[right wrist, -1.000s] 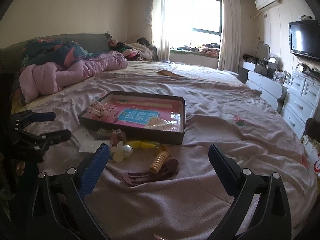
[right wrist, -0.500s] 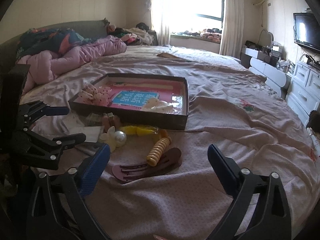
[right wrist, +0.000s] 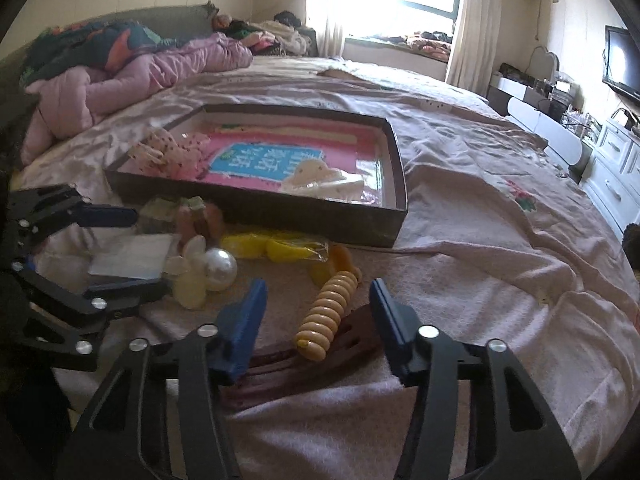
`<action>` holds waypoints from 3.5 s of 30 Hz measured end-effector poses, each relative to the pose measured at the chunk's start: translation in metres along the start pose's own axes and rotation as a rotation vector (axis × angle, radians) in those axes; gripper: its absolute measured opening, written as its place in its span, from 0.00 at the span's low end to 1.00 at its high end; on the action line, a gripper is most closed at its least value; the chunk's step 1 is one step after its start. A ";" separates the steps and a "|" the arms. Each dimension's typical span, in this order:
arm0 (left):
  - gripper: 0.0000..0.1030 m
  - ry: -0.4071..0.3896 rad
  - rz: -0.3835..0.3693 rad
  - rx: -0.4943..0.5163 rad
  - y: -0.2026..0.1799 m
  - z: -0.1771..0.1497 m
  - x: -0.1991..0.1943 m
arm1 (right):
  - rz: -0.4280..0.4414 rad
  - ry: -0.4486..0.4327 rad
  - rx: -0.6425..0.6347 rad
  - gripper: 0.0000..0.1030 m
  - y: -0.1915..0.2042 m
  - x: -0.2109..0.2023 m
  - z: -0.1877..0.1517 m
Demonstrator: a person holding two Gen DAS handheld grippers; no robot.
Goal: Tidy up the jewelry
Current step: 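Grasp the orange coiled hair tie with the right tool while the left tool approaches the clear sleeve, then close the left tool on the clear plastic sleeve and lift it, then carry the sleeve into the tray with the left tool while the right tool places the coiled tie there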
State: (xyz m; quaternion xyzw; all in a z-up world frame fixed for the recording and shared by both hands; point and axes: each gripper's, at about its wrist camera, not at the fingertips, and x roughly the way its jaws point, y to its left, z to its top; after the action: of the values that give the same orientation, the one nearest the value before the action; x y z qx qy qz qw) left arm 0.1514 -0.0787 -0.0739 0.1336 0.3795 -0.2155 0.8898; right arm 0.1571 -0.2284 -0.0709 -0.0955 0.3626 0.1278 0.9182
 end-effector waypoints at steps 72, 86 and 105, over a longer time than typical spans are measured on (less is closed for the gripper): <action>0.35 -0.050 -0.028 -0.141 0.027 0.014 -0.043 | 0.064 -0.272 0.093 0.16 -0.037 -0.057 0.058; 0.35 -0.221 0.099 -0.314 0.091 0.066 -0.066 | 0.079 -0.321 0.043 0.16 -0.017 -0.043 0.109; 0.35 -0.179 0.132 -0.414 0.125 0.078 -0.007 | -0.011 -0.305 -0.015 0.16 -0.012 0.023 0.143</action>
State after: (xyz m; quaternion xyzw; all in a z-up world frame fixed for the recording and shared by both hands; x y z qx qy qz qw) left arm 0.2562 0.0002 -0.0068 -0.0468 0.3254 -0.0853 0.9405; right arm 0.2686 -0.1973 0.0166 -0.0835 0.2173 0.1386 0.9626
